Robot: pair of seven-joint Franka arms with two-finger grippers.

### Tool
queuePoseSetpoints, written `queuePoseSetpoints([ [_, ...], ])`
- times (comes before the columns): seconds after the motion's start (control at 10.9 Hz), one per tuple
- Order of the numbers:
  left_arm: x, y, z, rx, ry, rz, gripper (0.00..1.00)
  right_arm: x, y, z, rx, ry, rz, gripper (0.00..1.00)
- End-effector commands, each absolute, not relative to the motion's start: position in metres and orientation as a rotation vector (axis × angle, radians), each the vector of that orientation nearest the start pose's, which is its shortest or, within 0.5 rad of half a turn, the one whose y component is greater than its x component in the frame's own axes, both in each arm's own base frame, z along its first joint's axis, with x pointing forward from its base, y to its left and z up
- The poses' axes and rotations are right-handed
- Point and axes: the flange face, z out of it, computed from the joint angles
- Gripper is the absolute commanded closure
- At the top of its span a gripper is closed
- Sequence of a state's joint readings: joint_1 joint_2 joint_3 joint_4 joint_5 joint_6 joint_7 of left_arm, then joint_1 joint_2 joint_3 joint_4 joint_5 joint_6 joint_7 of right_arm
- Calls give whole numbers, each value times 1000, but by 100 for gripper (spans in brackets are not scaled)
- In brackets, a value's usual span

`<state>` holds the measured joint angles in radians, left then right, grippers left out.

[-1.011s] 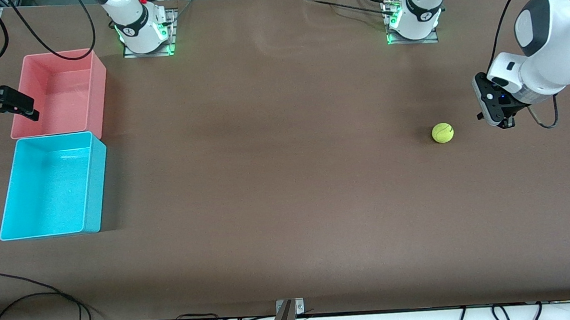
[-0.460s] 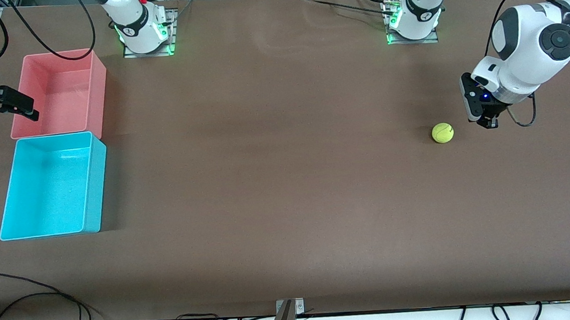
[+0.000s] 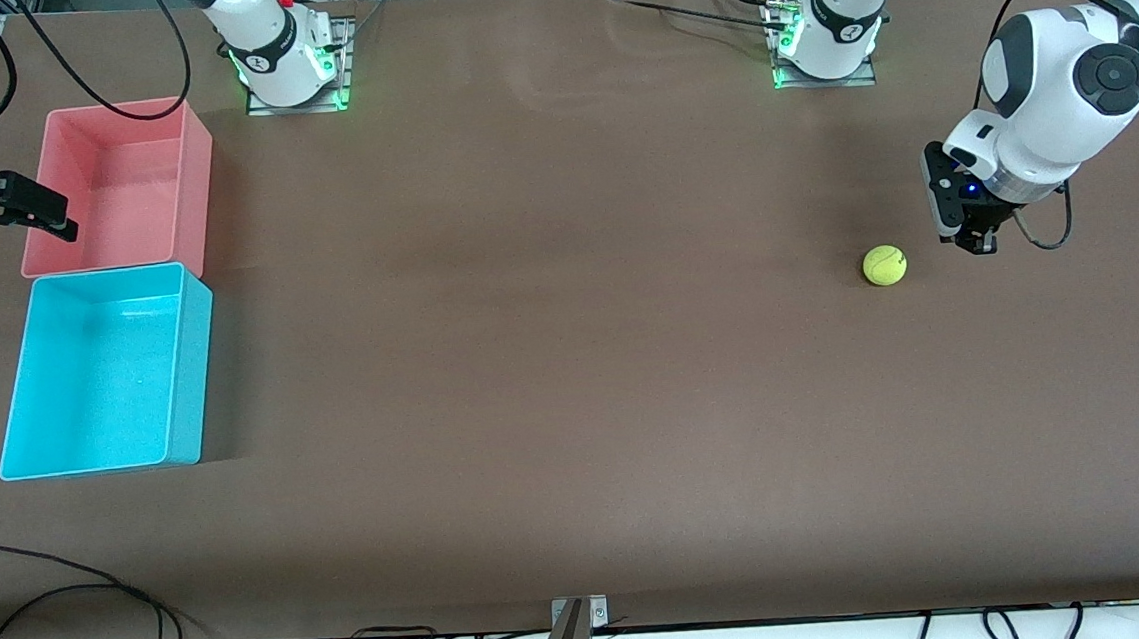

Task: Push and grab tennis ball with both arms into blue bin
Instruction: 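Lower the left gripper beside the tennis ball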

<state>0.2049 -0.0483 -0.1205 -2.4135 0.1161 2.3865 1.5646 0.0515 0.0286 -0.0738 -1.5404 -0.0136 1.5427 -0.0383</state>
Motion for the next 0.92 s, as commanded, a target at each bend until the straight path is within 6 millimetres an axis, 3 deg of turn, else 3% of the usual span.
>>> queuePoseSetpoints([
  [0.0, 469, 60, 316, -2074, 2212, 58, 100, 562, -12, 628, -3167, -13, 40, 0],
  [0.28, 459, 74, 274, -2037, 2213, -19, 100, 562, -13, 627, -3167, -11, 40, 0],
  [0.83, 457, 96, 235, -1991, 2251, -58, 100, 562, -12, 627, -3167, -13, 40, 0],
])
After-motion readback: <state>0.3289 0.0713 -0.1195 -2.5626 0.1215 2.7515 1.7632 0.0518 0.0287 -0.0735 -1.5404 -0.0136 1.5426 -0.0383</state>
